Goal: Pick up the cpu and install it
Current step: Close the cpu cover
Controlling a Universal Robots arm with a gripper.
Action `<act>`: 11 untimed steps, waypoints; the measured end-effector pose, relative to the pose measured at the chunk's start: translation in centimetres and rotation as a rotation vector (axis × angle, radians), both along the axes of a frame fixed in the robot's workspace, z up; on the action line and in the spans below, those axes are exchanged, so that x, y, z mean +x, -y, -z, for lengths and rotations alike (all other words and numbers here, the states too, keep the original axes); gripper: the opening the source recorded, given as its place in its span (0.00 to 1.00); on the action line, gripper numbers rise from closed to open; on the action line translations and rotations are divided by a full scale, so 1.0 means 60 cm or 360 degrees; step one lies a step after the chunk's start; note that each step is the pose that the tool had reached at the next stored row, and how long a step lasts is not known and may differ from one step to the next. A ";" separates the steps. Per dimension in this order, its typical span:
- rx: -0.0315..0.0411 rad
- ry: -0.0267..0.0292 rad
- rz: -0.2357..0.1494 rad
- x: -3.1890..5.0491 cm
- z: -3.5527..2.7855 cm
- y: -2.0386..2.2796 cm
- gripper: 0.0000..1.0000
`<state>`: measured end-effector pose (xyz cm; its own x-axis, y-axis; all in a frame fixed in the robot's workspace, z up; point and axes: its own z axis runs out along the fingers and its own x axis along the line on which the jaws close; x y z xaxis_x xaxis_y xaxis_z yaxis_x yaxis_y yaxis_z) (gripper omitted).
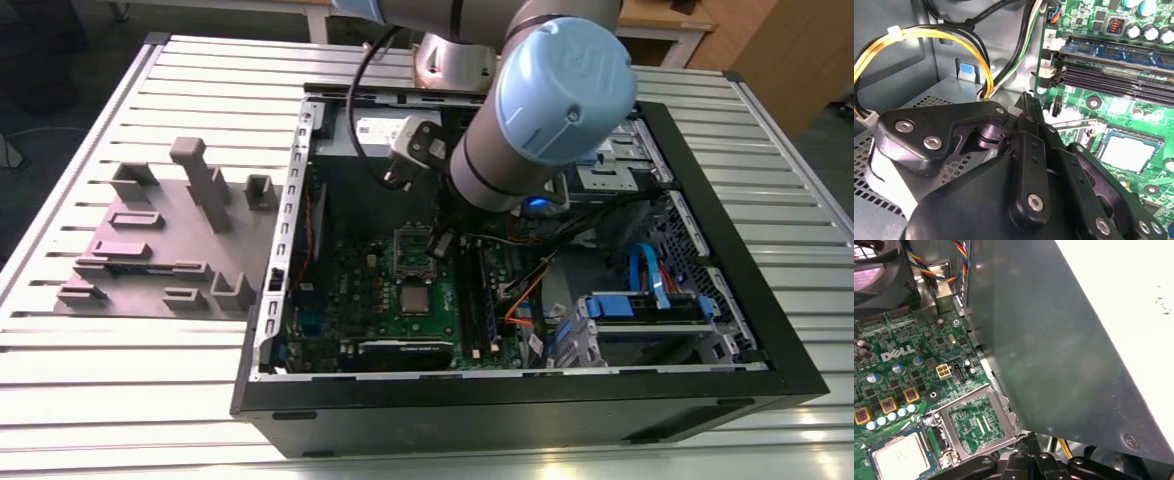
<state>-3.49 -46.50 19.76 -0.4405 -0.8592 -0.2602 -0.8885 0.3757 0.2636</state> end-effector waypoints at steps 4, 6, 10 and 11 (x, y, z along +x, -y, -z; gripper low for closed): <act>-0.0010 -0.00001 0.0000 -0.001 -0.004 0.0000 0.11; -0.0012 0.00001 0.0000 -0.001 -0.005 0.0000 0.11; -0.0013 -0.00001 0.0000 -0.001 -0.006 0.0002 0.11; -0.0014 -0.00002 0.0000 -0.001 -0.006 0.0004 0.11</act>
<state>-3.57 -46.52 20.11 -0.4406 -0.8614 -0.2527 -0.8884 0.3781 0.2604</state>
